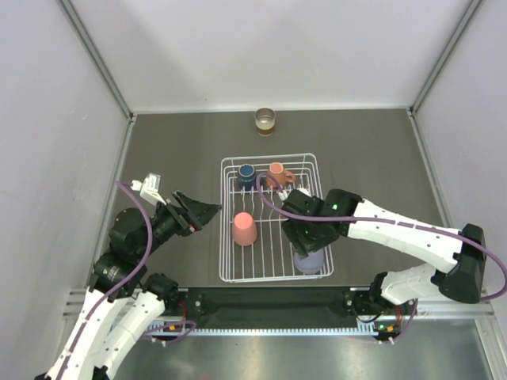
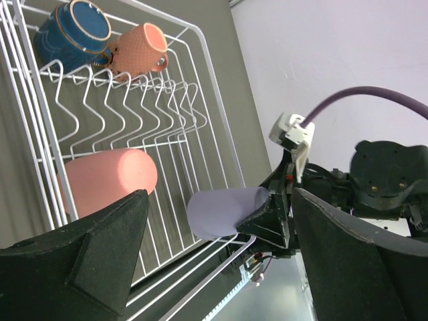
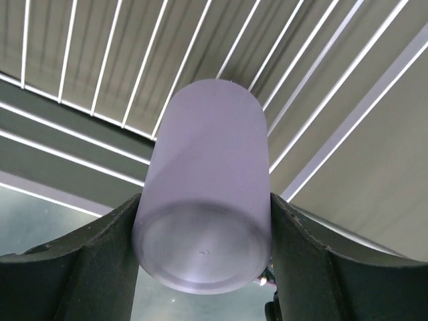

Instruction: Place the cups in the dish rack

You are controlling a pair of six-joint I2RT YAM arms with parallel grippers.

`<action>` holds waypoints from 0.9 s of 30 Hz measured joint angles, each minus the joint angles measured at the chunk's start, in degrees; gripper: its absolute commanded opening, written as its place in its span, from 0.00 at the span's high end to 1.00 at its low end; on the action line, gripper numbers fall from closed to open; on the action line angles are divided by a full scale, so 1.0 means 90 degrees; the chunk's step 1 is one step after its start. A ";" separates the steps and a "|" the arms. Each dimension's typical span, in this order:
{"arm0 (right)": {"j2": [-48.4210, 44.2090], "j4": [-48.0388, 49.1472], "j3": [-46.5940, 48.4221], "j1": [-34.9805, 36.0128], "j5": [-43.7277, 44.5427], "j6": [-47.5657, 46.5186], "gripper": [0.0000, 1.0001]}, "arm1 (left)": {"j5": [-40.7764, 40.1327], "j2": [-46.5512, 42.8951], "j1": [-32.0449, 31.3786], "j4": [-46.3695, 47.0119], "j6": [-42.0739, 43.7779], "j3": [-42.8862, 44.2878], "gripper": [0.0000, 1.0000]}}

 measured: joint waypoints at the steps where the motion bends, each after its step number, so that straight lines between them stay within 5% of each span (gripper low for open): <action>1: -0.0090 0.0029 -0.0124 0.0000 -0.0053 0.0036 1.00 | 0.0019 0.0027 0.0002 0.0022 -0.0010 -0.0039 0.09; 11: -0.0330 0.0585 -0.0743 0.0000 -0.0284 0.0231 0.95 | 0.0194 0.0148 0.0002 0.0134 -0.0102 -0.0180 0.11; 15: -0.0328 0.0755 -0.0903 0.0000 -0.0347 0.0255 0.85 | 0.0228 0.0129 0.0000 0.0131 -0.0107 -0.0180 0.11; 27: -0.0355 0.0826 -0.0986 0.0000 -0.0362 0.0406 0.21 | 0.0279 0.0119 0.0002 0.0136 -0.0163 -0.0197 0.11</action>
